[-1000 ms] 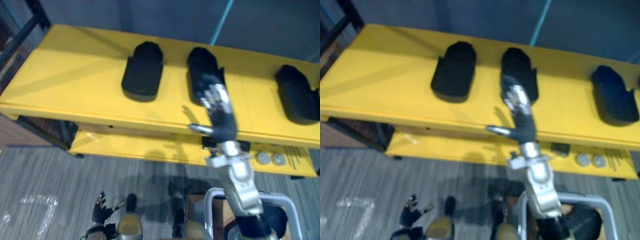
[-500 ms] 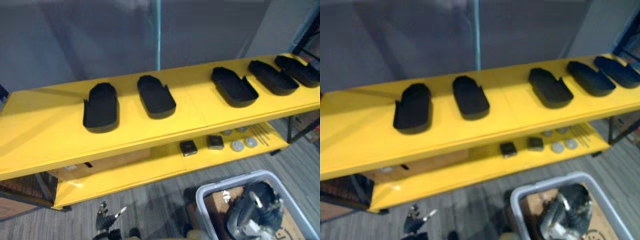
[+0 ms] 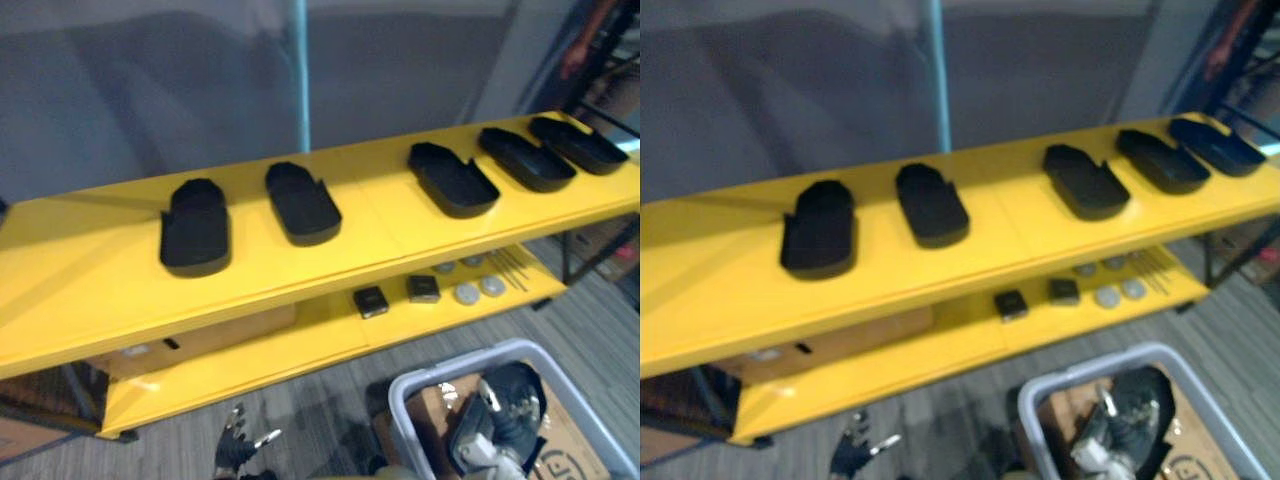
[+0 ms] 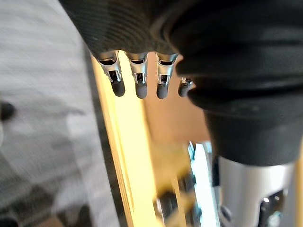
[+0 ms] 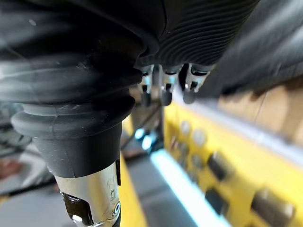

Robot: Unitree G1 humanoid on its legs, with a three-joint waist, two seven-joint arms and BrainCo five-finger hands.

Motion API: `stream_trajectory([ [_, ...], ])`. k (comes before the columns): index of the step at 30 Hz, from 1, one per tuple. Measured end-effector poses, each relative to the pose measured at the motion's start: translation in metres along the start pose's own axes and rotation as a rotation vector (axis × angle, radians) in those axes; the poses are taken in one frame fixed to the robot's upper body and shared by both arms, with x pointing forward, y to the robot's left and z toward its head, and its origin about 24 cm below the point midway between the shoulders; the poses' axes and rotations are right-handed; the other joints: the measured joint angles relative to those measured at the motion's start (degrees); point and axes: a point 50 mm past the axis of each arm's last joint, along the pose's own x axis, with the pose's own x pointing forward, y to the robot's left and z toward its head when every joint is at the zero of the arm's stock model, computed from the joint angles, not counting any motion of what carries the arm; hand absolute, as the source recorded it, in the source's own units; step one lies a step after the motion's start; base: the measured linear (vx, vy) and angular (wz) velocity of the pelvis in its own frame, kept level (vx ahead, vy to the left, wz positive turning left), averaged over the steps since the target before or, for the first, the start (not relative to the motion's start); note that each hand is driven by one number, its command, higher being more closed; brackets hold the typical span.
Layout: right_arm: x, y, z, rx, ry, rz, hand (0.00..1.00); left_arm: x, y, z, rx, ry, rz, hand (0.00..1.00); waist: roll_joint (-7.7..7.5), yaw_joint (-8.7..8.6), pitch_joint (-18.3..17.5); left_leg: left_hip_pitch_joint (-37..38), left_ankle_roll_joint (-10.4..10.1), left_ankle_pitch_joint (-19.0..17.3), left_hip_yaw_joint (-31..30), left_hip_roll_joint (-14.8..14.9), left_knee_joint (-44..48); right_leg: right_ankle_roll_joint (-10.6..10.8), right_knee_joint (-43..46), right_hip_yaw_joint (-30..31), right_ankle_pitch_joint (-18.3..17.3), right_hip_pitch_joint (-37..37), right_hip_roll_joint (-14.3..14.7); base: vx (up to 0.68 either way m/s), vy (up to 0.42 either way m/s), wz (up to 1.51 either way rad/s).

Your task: Walk over and take plastic housings, then place them on the shelf

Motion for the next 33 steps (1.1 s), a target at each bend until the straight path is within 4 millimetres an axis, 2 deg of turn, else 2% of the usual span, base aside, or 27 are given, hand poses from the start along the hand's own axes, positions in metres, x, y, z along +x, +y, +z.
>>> stream_trajectory([
  [2, 0.002, -0.01, 0.008, 0.018, -0.052, -0.036, 0.0, 0.01, 0.0, 0.017, 0.008, -0.06, -0.018, 0.0, 0.16, -1.47, 0.0, 1.8, -0.5, -0.6, 2.6, 0.7, 0.1, 0.5, 0.1, 2.8, 0.6, 0.0, 1.2, 0.13, -0.013, -0.61],
  [4, 0.004, -0.01, 0.014, 0.016, -0.088, -0.021, 0.0, 0.017, 0.005, 0.03, -0.019, -0.103, 0.009, 0.0, 0.07, -2.62, 0.0, 1.7, -0.4, -2.8, 3.2, 1.3, 3.8, 0.4, 0.1, 5.7, 0.8, -0.2, 1.8, 0.12, -0.002, -0.92],
  [6, 0.006, -0.002, 0.017, 0.013, -0.102, 0.04, 0.0, 0.017, 0.01, 0.038, -0.071, -0.131, 0.073, 0.0, -0.55, -2.29, 0.0, 0.1, 3.7, -6.6, -0.6, 2.1, 11.3, 0.4, 0.9, 10.7, 1.3, -1.6, 2.9, 0.1, -0.04, -1.48],
  [7, 0.006, 0.008, 0.018, 0.01, -0.108, 0.106, 0.0, 0.016, 0.016, 0.04, -0.09, -0.143, 0.135, 0.0, -0.77, -1.59, 0.0, -2.8, 7.4, -9.1, -5.6, 2.6, 19.6, 0.0, 2.4, 13.4, 1.5, -2.8, 3.7, 0.04, -0.059, -1.8],
  [8, 0.008, 0.017, 0.02, 0.001, -0.115, 0.171, 0.0, 0.013, 0.023, 0.043, -0.132, -0.151, 0.202, 0.0, -1.24, -0.69, 0.9, -5.6, 9.8, -12.8, -11.7, 2.2, 27.9, -0.4, 3.3, 16.4, 1.3, -3.2, 4.6, 0.02, -0.014, -1.84],
  [9, 0.01, 0.021, 0.022, -0.007, -0.124, 0.202, 0.0, 0.011, 0.021, 0.043, -0.154, -0.153, 0.219, 0.0, -0.26, -0.24, 1.2, -6.0, 9.7, -15.3, -15.2, 2.0, 30.2, -0.6, 3.3, 18.4, 1.2, -3.2, 5.5, -0.07, 0.159, -1.93],
  [10, 0.015, 0.026, 0.027, -0.024, -0.143, 0.25, 0.0, 0.006, 0.016, 0.043, -0.193, -0.155, 0.242, 0.0, 2.48, 0.88, 1.5, -6.1, 9.8, -18.5, -20.0, 1.9, 31.7, -0.5, 3.5, 21.0, 1.2, -3.8, 8.3, -0.09, 0.225, -1.4],
  [12, 0.014, 0.033, 0.03, -0.019, -0.155, 0.287, 0.0, 0.004, 0.014, 0.042, -0.213, -0.153, 0.275, 0.0, 3.6, 0.93, 1.2, -5.1, 7.6, -20.5, -20.6, 2.3, 29.7, -0.3, 4.1, 21.0, 1.3, -5.9, 9.3, -0.15, 0.208, -0.81],
  [14, 0.008, 0.042, 0.031, -0.001, -0.158, 0.323, 0.0, 0.007, 0.014, 0.052, -0.226, -0.196, 0.283, 0.0, 3.15, 0.98, 1.7, -5.2, 6.8, -20.9, -18.9, 1.6, 26.5, -0.1, 4.3, 18.7, 1.6, -8.4, 7.5, -0.17, 0.116, 0.01],
  [15, 0.005, 0.052, 0.03, 0.003, -0.16, 0.364, 0.0, 0.008, 0.016, 0.059, -0.239, -0.242, 0.303, 0.0, 1.79, 1.93, 3.4, -5.3, 4.8, -20.7, -17.6, 1.1, 24.7, 1.3, 4.7, 16.6, 2.8, -9.9, 6.2, -0.17, 0.076, 0.04],
  [16, 0.005, 0.054, 0.03, 0.003, -0.161, 0.372, 0.0, 0.008, 0.016, 0.061, -0.242, -0.253, 0.307, 0.0, 1.17, 2.48, 4.2, -5.4, 4.7, -20.7, -17.4, 0.8, 24.6, 1.8, 4.5, 16.4, 3.3, -10.1, 5.8, -0.19, 0.073, -0.1],
  [18, 0.005, 0.065, 0.033, 0.019, -0.173, 0.405, 0.0, 0.007, 0.018, 0.062, -0.253, -0.27, 0.327, 0.0, 1.13, 3.58, 5.6, -6.8, 4.4, -20.5, -17.4, 0.4, 24.9, 1.7, 3.5, 15.8, 4.4, -10.4, 4.9, -0.1, 0.03, 0.02],
  [19, 0.007, 0.072, 0.035, 0.031, -0.186, 0.423, 0.0, 0.006, 0.02, 0.063, -0.274, -0.281, 0.347, 0.0, 0.22, 3.71, 6.0, -7.8, 3.9, -20.3, -17.9, -0.1, 25.0, 2.0, 3.0, 14.3, 5.0, -11.0, 4.1, -0.07, 0.01, 0.23],
  [23, 0.015, 0.102, 0.051, 0.054, -0.265, 0.489, 0.0, 0.003, 0.027, 0.08, -0.317, -0.379, 0.411, 0.0, 0.52, 5.27, 9.7, -10.4, 3.0, -19.8, -18.9, -0.7, 25.8, 2.0, -0.5, 12.6, 7.8, -11.1, 2.5, -0.07, 0.03, 0.12],
  [25, 0.021, 0.111, 0.059, 0.076, -0.302, 0.486, 0.0, 0.006, 0.029, 0.093, -0.335, -0.449, 0.42, 0.0, 0.73, 5.28, 11.4, -12.0, 3.0, -19.8, -20.7, -0.9, 27.4, 2.3, -0.6, 10.6, 8.1, -11.1, 2.1, -0.05, 0.008, 0.35],
  [28, 0.026, 0.125, 0.072, 0.115, -0.35, 0.488, 0.0, 0.006, 0.03, 0.106, -0.349, -0.517, 0.41, 0.0, 0.82, 5.68, 13.0, -12.6, 2.4, -20.9, -21.6, -0.3, 29.9, 3.0, 0.8, 10.1, 8.5, -11.0, 2.9, -0.03, 0.015, 0.07],
  [30, 0.025, 0.122, 0.069, 0.116, -0.338, 0.463, 0.0, 0.004, 0.026, 0.108, -0.366, -0.526, 0.397, 0.0, 1.34, 5.82, 13.6, -12.5, 2.3, -23.3, -21.5, 0.7, 33.6, 3.1, 2.6, 10.2, 8.5, -10.8, 4.2, -0.03, 0.089, -0.36],
  [32, 0.019, 0.104, 0.056, 0.109, -0.285, 0.399, 0.0, 0.001, 0.024, 0.109, -0.368, -0.529, 0.376, 0.0, 1.71, 5.65, 14.4, -12.1, 2.5, -26.4, -20.5, 1.9, 38.2, 3.1, 5.5, 10.8, 8.5, -10.9, 6.2, -0.08, 0.115, -0.63],
  [33, 0.011, 0.089, 0.045, 0.096, -0.241, 0.359, 0.0, 0.0, 0.025, 0.109, -0.359, -0.531, 0.373, 0.0, 1.05, 5.65, 14.9, -11.4, 3.0, -27.8, -18.8, 2.1, 40.2, 3.1, 6.9, 10.8, 8.6, -11.0, 6.6, -0.16, 0.097, -0.86],
])
